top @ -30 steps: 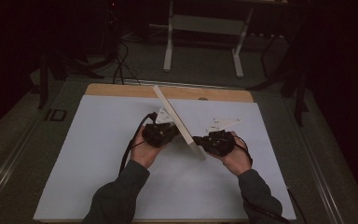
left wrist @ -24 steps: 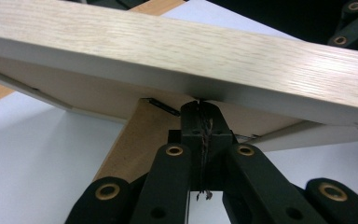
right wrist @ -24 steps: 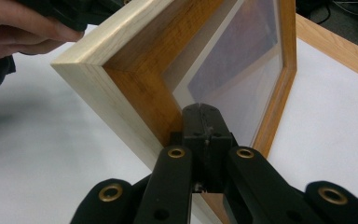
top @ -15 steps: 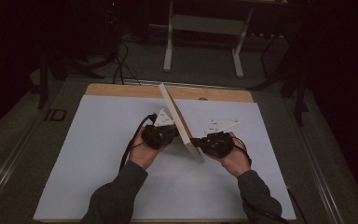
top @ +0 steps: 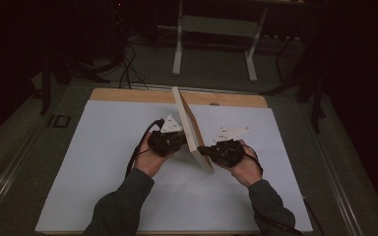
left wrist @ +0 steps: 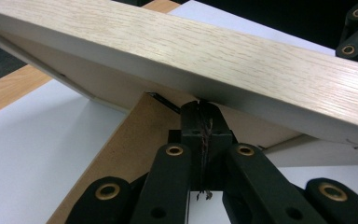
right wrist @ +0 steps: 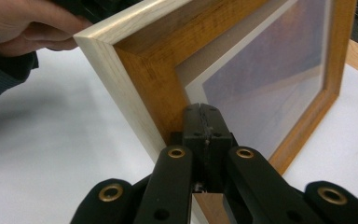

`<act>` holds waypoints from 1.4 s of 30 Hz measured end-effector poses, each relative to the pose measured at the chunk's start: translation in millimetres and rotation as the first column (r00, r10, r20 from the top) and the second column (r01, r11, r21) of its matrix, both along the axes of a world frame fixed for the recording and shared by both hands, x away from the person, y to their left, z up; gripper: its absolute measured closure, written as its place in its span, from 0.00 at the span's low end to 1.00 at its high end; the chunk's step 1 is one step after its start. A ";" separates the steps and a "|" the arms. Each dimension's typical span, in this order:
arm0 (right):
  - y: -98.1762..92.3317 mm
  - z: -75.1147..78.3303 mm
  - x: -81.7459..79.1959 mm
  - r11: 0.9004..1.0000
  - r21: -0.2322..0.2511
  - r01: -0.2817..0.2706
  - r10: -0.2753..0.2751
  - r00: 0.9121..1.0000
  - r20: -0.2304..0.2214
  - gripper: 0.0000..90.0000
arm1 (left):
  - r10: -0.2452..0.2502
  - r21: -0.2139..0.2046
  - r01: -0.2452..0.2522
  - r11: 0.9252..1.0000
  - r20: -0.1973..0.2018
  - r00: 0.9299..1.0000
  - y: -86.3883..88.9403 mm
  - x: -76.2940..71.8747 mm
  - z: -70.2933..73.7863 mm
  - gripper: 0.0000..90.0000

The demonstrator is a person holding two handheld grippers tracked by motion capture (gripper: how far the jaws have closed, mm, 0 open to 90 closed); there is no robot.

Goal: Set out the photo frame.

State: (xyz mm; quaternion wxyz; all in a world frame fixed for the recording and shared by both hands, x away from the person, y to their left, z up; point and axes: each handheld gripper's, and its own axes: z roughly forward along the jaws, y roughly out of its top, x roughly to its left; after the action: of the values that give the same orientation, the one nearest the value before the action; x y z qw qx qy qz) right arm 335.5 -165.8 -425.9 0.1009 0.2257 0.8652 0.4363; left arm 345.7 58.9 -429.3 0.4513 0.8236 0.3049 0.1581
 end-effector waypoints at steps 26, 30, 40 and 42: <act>24.4 0.8 -5.1 0.998 -0.014 -0.063 0.063 0.998 -0.002 1.00 | -0.008 -0.084 0.005 0.996 -0.036 0.999 17.2 -9.1 -7.1 1.00; 31.6 1.2 -8.9 0.996 -0.023 -0.084 0.084 0.996 0.004 1.00 | -0.024 -0.104 0.020 0.994 -0.042 0.999 24.4 -10.4 -9.3 1.00; 40.7 2.0 -8.4 0.996 -0.019 -0.087 0.087 0.996 0.001 1.00 | -0.059 -0.111 0.054 0.992 -0.044 0.997 33.4 -4.4 -10.4 1.00; 41.9 2.4 -8.6 0.996 -0.019 -0.086 0.086 0.996 0.004 1.00 | -0.060 -0.108 0.055 0.993 -0.041 0.997 34.3 -3.6 -10.4 1.00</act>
State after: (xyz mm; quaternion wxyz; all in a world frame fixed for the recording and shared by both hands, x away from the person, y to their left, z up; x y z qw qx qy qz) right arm 326.9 -123.8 -423.4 0.0860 0.1863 0.8779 0.4326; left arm 342.1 93.2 -439.7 0.4923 0.8100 0.2990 0.1100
